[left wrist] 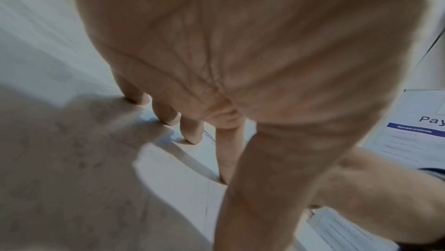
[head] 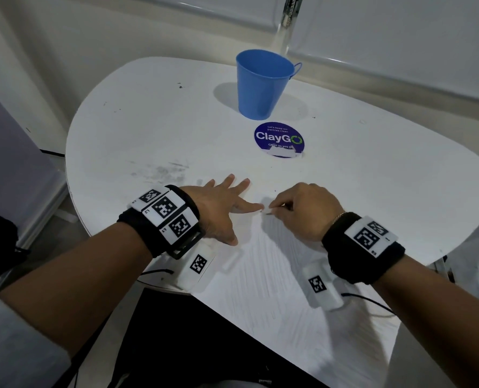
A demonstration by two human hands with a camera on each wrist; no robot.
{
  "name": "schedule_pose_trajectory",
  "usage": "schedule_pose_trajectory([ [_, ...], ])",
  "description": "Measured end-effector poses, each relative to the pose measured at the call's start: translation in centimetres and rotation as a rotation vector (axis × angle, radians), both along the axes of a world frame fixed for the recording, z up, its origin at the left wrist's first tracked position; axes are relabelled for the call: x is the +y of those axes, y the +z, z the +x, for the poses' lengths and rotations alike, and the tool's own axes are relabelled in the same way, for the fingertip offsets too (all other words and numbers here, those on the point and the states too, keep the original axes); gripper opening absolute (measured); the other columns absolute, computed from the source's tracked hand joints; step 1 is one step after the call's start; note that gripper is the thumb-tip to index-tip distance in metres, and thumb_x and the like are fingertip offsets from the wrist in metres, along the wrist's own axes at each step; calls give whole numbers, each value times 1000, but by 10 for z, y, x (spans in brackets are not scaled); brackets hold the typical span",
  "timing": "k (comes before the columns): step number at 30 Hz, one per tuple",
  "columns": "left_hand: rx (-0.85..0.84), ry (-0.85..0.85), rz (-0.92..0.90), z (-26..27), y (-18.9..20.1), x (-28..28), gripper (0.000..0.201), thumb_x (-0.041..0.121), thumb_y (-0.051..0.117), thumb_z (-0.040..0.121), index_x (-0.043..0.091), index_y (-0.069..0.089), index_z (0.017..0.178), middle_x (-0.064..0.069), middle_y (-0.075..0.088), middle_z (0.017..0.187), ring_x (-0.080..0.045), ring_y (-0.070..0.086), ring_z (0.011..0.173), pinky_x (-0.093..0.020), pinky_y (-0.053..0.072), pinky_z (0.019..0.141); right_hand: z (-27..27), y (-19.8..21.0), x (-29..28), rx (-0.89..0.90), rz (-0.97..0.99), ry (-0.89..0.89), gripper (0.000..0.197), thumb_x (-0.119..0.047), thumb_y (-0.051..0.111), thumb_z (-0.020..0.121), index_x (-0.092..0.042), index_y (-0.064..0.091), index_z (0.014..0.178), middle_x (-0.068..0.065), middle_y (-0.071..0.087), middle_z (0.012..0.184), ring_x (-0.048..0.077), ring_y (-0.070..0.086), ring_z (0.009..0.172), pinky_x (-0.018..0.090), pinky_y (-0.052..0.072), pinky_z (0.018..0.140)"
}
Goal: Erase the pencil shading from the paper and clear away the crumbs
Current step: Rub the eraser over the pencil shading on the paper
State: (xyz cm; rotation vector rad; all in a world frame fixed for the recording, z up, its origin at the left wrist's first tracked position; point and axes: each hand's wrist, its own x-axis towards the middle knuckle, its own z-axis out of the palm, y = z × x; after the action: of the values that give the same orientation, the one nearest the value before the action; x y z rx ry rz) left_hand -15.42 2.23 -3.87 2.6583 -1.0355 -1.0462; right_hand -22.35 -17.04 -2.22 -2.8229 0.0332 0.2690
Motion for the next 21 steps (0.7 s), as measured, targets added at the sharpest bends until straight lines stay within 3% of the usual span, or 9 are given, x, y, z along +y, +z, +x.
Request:
schedule_pose_trajectory([
  [2, -1, 11, 2, 0, -3, 0, 92, 39, 69, 88, 62, 6, 151, 18, -27, 163, -12, -31, 148, -45, -7, 126, -4, -1, 4, 3, -14, 39, 18, -30, 58, 93, -32, 76, 94, -16, 66, 80, 17, 63, 86, 28, 48, 74],
  [5, 16, 38, 4, 2, -6, 2, 93, 41, 71, 85, 65, 7, 149, 20, -28, 162, -15, -31, 149, -50, -1, 126, -17, 0, 17, 58, -6, 164, 18, -30, 58, 93, -34, 75, 95, -12, 72, 88, 16, 62, 85, 29, 49, 74],
  [9, 0, 10, 3, -2, 2, 0, 91, 37, 69, 90, 60, 7, 152, 18, -27, 162, -10, -32, 148, -40, -12, 124, -6, 0, 10, -23, -30, 40, 19, -30, 58, 94, -37, 75, 98, -12, 71, 92, 16, 58, 83, 27, 40, 70],
  [11, 1, 28, -4, -5, 5, -1, 90, 36, 69, 90, 59, 8, 152, 20, -27, 162, -9, -31, 148, -37, -11, 121, -11, -2, 14, -21, -83, 86, 19, -32, 56, 94, -35, 75, 96, -11, 72, 89, 18, 62, 85, 27, 42, 69],
  [14, 11, 47, -1, -6, 6, 1, 91, 36, 70, 89, 62, 9, 151, 20, -27, 162, -12, -31, 148, -40, -8, 123, -18, 0, 19, 53, -88, 154, 19, -34, 57, 93, -34, 75, 98, -12, 72, 92, 16, 62, 89, 27, 44, 72],
  [18, -7, 20, 14, -6, 7, -1, 90, 37, 68, 91, 60, 6, 152, 18, -27, 163, -10, -31, 148, -36, -10, 121, -7, 2, 10, -6, -60, 16, 20, -30, 56, 93, -35, 75, 96, -11, 71, 96, 18, 61, 91, 29, 47, 76],
  [21, 5, 49, 15, -6, 7, 0, 90, 37, 70, 90, 62, 8, 151, 20, -27, 162, -13, -30, 149, -41, -8, 123, -16, 0, 19, 33, -98, 106, 20, -30, 55, 93, -32, 75, 93, -10, 71, 89, 19, 62, 87, 30, 49, 74],
])
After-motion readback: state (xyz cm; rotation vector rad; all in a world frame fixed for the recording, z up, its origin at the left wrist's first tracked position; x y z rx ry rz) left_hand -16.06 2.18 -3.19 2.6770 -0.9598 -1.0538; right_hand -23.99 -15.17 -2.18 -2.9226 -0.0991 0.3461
